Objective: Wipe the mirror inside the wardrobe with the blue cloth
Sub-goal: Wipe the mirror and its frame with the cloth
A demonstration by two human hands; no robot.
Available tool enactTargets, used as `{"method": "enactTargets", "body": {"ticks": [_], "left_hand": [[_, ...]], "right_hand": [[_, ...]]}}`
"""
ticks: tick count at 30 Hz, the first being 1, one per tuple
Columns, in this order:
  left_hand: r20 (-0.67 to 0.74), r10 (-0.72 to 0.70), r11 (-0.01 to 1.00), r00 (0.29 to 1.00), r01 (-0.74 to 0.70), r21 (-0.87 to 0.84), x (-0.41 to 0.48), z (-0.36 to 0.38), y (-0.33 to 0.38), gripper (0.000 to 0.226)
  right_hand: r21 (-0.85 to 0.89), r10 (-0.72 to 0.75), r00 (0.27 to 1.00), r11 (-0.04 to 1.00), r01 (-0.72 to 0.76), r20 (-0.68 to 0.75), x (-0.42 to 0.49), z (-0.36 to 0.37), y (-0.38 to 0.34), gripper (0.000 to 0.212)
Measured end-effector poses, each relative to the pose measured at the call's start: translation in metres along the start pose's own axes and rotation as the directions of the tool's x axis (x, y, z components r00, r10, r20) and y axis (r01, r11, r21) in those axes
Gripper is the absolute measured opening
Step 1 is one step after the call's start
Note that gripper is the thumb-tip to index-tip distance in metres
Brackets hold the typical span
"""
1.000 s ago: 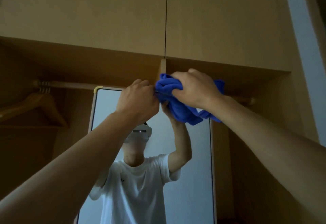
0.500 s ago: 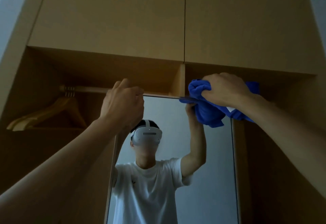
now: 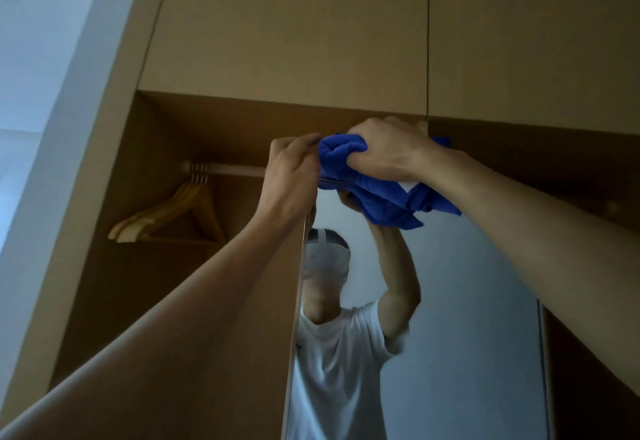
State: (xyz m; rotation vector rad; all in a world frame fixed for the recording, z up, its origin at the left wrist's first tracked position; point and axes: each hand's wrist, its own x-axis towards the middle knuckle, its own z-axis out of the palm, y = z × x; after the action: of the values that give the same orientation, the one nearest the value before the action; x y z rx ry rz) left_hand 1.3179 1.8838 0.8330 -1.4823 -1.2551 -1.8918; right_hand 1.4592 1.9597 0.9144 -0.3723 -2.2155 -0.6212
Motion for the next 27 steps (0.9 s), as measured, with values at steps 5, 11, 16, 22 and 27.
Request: {"method": "enactTargets", "body": {"ticks": [5, 11, 16, 22, 27], "left_hand": [[0.027, -0.115, 0.972, 0.993, 0.118, -0.204, 0.002, -0.019, 0.002, 0.040], [0.070, -0.139, 0.946, 0.988, 0.153, -0.285, -0.010, -0.033, 0.005, 0.041], [0.098, -0.116, 0.946, 0.988, 0.140, -0.293, -0.023, -0.044, 0.007, 0.045], [0.177, -0.128, 0.924, 0.976, 0.182, -0.338, -0.044, -0.043, 0.010, 0.036], [0.322, -0.063, 0.943, 0.945, 0.161, -0.290, -0.089, -0.033, 0.007, 0.056]], "right_hand": [[-0.014, -0.060, 0.997, 0.998, 0.060, 0.042, 0.017, 0.001, -0.025, 0.021], [0.026, -0.152, 0.987, 0.988, 0.153, -0.057, 0.005, 0.014, -0.042, 0.011], [0.193, -0.128, 0.976, 0.968, 0.162, -0.177, -0.027, 0.018, -0.050, 0.007], [0.532, 0.138, 0.975, 0.846, -0.023, -0.177, -0.067, 0.017, -0.049, 0.006], [0.764, 0.329, 0.941, 0.627, -0.153, -0.081, -0.130, 0.037, -0.044, 0.004]]}}
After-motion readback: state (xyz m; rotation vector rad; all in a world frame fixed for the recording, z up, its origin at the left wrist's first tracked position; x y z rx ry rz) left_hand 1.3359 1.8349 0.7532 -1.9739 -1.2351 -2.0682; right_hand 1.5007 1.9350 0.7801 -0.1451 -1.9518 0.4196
